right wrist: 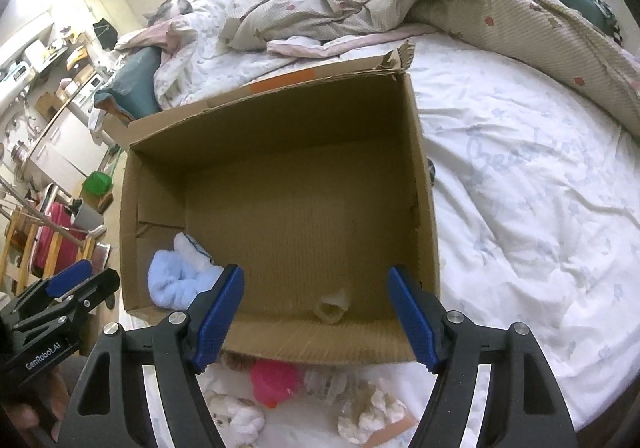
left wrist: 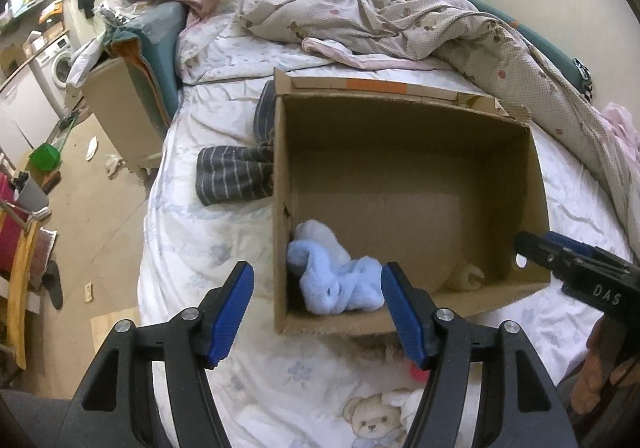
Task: Organize soft objects
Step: 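Open the left gripper to drop the blue plush into the box, then grasp the white sock on the bed with the left gripper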
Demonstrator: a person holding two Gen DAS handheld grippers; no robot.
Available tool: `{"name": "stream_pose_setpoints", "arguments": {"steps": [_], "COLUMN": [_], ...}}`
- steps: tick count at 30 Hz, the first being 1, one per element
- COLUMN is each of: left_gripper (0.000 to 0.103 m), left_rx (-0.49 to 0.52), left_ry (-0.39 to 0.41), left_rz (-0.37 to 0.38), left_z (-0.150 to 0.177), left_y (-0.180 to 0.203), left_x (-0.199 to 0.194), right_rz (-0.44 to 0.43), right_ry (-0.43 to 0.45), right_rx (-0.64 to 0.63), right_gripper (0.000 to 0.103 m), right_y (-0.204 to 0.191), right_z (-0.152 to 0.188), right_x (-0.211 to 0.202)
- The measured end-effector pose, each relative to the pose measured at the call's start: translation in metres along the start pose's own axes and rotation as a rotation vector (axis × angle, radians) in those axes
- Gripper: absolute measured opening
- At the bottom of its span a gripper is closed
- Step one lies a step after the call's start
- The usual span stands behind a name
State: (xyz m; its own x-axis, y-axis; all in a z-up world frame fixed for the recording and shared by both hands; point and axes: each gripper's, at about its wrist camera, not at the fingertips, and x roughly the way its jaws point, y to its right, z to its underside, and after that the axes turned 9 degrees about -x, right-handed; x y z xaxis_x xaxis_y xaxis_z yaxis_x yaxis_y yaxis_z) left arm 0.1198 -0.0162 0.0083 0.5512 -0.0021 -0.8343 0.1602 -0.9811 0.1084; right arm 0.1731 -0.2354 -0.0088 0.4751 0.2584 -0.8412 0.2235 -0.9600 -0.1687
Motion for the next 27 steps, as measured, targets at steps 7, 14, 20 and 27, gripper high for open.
{"name": "stream_pose_setpoints", "arguments": {"steps": [7, 14, 20, 27], "left_gripper": [0.063, 0.063, 0.063, 0.063], "left_rx": [-0.005, -0.016, -0.019, -0.072], "left_ry": [-0.001, -0.016, -0.043, -0.103], "left_rz": [-0.027, -0.034, -0.034, -0.025], "left_z": [0.017, 0.032, 0.047, 0.056], "left_y": [-0.008, -0.011, -0.008, -0.013], "left_x": [-0.012, -0.019, -0.018, -0.005], "right_rz": [0.005, 0.010, 0.038, 0.007], "right_ry": [0.013, 0.010, 0.006, -0.036], "right_rx": [-0.004, 0.003, 0.013, 0.081], "right_gripper": [0.078, 0.078, 0.078, 0.078], "right_y": [0.002, 0.004, 0.004, 0.010], "right_z": [0.013, 0.033, 0.049, 0.068], "right_x": [-0.018, -0.033, -0.044, -0.044]}}
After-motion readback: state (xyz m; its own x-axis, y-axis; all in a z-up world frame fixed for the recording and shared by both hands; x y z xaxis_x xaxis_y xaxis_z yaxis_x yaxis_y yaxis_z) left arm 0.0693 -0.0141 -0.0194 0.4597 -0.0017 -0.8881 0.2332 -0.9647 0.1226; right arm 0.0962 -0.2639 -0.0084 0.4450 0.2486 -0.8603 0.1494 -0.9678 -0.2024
